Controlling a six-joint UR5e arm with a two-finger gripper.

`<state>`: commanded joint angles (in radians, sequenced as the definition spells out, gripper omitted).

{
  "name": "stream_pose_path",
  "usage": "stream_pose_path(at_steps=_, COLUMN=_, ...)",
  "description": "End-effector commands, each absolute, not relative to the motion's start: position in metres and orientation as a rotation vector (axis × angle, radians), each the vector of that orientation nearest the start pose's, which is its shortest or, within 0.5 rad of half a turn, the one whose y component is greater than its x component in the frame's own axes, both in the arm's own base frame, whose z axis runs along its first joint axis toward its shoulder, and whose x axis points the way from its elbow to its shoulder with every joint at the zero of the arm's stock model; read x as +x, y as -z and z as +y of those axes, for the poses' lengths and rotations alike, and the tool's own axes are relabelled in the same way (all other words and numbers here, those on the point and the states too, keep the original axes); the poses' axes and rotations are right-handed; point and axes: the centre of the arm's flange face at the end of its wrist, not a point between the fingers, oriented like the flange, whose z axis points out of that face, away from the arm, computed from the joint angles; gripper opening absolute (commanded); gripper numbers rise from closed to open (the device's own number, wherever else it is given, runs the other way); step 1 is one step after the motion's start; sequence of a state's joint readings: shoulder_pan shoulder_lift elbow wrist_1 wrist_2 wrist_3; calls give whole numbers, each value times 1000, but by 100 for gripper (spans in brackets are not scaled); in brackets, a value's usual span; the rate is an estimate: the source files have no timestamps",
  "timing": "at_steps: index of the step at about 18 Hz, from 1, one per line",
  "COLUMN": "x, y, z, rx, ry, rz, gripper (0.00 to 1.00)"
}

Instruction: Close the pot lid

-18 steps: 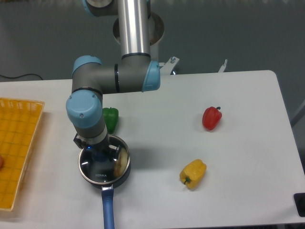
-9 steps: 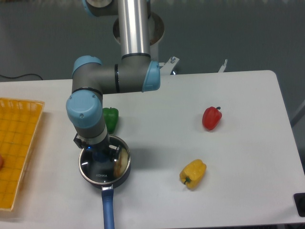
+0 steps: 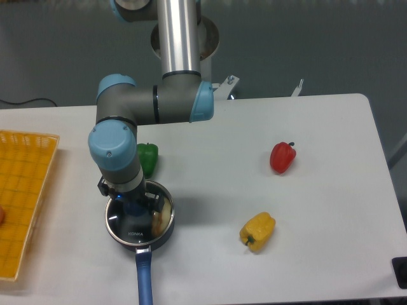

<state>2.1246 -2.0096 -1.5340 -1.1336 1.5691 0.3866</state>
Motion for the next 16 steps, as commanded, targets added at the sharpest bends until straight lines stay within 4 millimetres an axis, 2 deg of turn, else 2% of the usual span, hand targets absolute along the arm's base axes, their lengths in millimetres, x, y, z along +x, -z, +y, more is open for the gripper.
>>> stream_pose_path(at_steps=2, x=-227, y=-319, z=613, rx=-3085, ry=-86, rz=-232, gripper=100)
stream_pose_path(at_steps=4, x=-228, y=-340, z=605, rx=-3076, ry=-122, rz=-131, gripper=100)
stream_pose_path(at_steps=7, x=-243, y=-361, z=592, rx=-3056, ry=-157, rz=-39, gripper=100)
stream_pose_path(at_steps=10, x=-263, y=-368, z=580, rx=-3066, ry=-170, rz=5, gripper=100)
stream_pose_path(at_steps=12, x=-272, y=-375, z=564, rx=-3125, ry=-191, rz=101, gripper=100)
stream_pose_path(at_steps=14, x=-287, y=-373, z=549, rx=-3177, ry=-171, rz=189, gripper=100)
stream_pose_path(at_steps=16, x=-307, y=-380, z=530, rx=-3191, ry=-151, rz=238, gripper=100)
